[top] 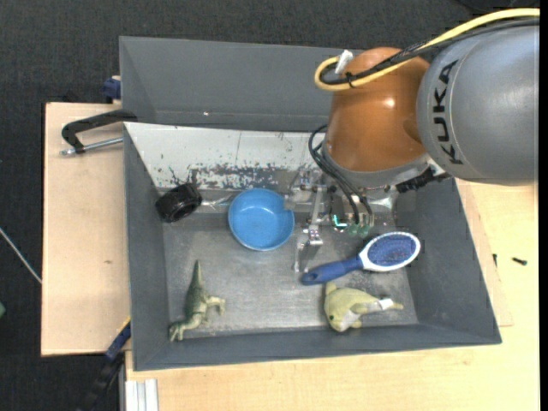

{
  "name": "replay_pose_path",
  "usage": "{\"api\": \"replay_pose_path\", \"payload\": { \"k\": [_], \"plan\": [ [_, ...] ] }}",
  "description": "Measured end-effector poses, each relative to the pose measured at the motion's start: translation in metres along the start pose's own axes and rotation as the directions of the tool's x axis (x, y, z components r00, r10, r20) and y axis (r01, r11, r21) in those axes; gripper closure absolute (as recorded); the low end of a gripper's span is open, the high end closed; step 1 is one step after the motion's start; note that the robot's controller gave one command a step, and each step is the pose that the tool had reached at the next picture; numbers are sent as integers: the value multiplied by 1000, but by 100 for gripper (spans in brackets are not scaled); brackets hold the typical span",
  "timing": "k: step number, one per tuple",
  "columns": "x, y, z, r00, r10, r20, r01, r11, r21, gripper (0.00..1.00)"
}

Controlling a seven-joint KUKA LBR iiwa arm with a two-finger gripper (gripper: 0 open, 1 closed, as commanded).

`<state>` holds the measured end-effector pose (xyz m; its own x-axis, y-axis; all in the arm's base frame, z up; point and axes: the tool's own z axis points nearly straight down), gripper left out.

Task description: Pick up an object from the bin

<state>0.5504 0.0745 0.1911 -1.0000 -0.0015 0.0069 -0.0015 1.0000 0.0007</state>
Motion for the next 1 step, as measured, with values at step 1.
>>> {"api": "replay_pose_path", "payload": {
  "k": [1],
  "plan": [
    [-8,-14,118,998,-61,17,61,998,-3,0]
  ]
}}
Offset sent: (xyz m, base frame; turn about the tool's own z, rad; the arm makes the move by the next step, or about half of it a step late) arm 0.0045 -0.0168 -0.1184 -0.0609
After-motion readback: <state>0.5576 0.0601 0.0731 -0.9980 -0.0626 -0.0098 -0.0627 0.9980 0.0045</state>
